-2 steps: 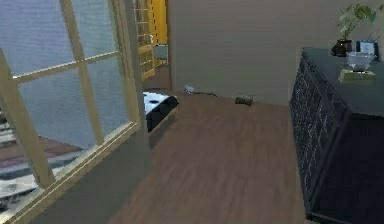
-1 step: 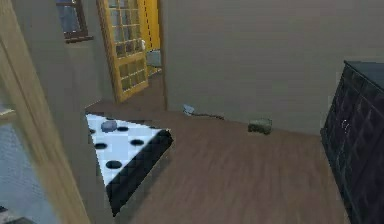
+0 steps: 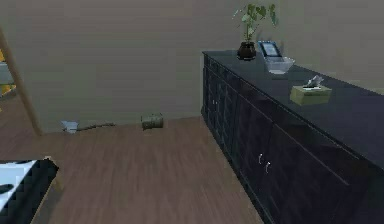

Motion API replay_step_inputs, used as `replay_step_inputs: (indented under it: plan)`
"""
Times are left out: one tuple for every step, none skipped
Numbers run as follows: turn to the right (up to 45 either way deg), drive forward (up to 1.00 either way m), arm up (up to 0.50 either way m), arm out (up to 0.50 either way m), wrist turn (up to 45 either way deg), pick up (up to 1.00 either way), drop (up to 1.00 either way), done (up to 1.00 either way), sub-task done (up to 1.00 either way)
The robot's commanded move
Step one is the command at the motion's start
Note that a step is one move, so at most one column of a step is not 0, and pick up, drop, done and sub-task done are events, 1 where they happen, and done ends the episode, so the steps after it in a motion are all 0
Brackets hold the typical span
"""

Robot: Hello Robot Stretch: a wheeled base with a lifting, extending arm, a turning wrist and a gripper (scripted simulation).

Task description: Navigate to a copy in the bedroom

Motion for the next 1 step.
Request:
replay_step_inputs:
  plan:
    - [0.0,0.05,0.0,0.0,0.0,0.0,0.0,0.0,0.0]
